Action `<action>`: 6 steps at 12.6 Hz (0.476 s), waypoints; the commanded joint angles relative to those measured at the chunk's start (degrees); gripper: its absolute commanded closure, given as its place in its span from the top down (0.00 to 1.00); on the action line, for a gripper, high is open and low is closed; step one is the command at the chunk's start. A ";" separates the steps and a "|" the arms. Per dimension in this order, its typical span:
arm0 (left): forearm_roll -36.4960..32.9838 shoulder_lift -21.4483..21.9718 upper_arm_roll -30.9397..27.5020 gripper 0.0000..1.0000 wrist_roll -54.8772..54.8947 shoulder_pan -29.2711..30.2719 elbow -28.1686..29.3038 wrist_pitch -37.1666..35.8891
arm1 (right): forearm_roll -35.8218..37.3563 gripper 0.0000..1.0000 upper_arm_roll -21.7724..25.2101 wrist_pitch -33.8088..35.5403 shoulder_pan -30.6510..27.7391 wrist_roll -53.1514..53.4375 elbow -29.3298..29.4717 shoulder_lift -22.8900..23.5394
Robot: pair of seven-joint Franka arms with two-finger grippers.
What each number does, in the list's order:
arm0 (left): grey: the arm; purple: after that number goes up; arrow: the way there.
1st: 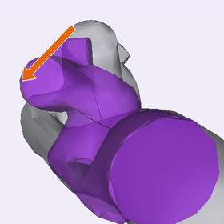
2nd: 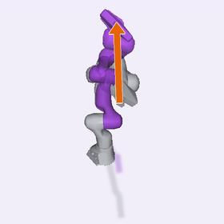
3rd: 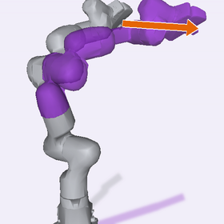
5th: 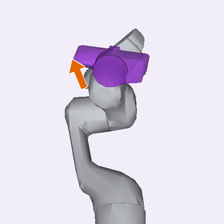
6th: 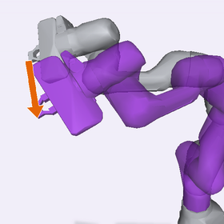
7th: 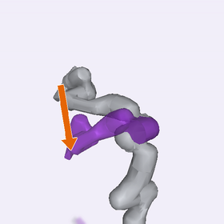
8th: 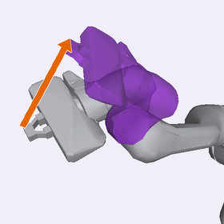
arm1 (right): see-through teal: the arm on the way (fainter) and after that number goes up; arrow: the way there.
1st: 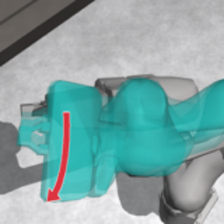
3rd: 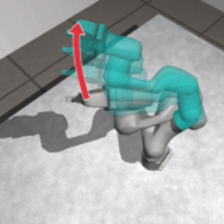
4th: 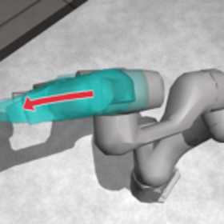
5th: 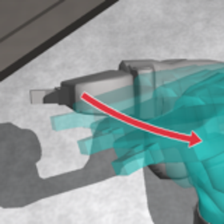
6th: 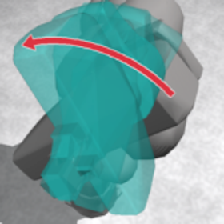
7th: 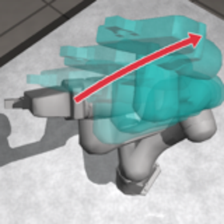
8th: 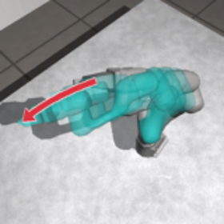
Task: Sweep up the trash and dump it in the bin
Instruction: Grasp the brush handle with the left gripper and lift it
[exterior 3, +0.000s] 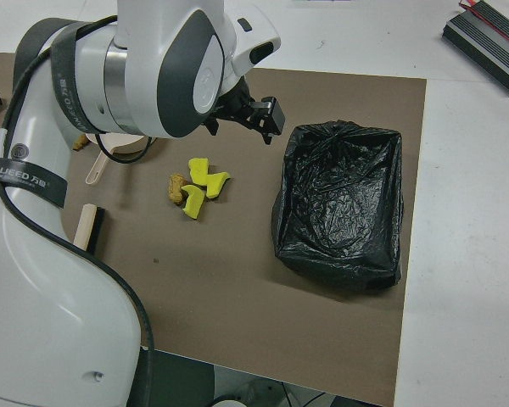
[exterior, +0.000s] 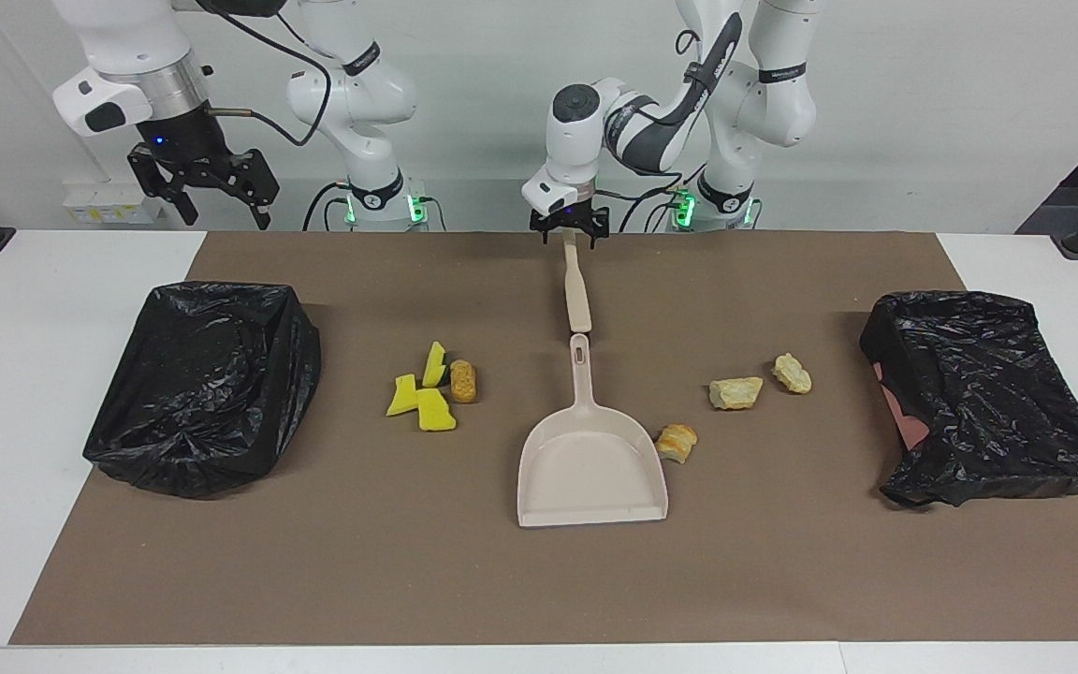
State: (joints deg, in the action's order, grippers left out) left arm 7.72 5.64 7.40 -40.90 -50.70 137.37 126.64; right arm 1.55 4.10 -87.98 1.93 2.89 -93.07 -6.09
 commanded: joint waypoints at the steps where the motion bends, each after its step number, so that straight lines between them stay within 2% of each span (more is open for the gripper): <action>1: 0.72 1.66 -0.63 0.94 0.03 -0.71 2.81 2.46 | -0.15 1.00 0.12 1.14 -0.09 -1.57 -2.11 -1.56; 2: 0.72 1.66 -0.63 0.75 -0.06 -0.63 3.08 2.73 | -0.15 1.00 0.03 1.14 0.00 -1.57 -2.28 -1.82; 3: 0.81 1.66 -0.63 0.62 -0.06 -0.62 3.08 2.73 | -0.49 1.00 -0.23 1.06 0.00 -1.57 -2.37 -1.82; 4: 1.07 1.66 -0.63 0.42 -0.06 -0.62 3.08 2.73 | -0.85 1.00 -0.40 1.06 0.09 -1.57 -2.29 -1.82; 5: 1.42 1.66 -0.63 0.06 -0.06 -0.62 2.99 2.64 | -0.85 1.00 -0.41 1.06 0.35 -1.57 -2.29 -1.82; 6: 1.51 1.57 -0.63 0.00 -0.23 -0.45 2.99 2.73 | -0.94 1.00 -0.49 1.14 0.35 -1.57 -2.46 -1.91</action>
State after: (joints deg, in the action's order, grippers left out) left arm 8.29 5.64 7.37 -40.90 -50.70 138.46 127.95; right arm 1.51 3.67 -87.31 2.26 2.87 -93.84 -6.34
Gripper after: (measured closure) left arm 0.476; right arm 0.000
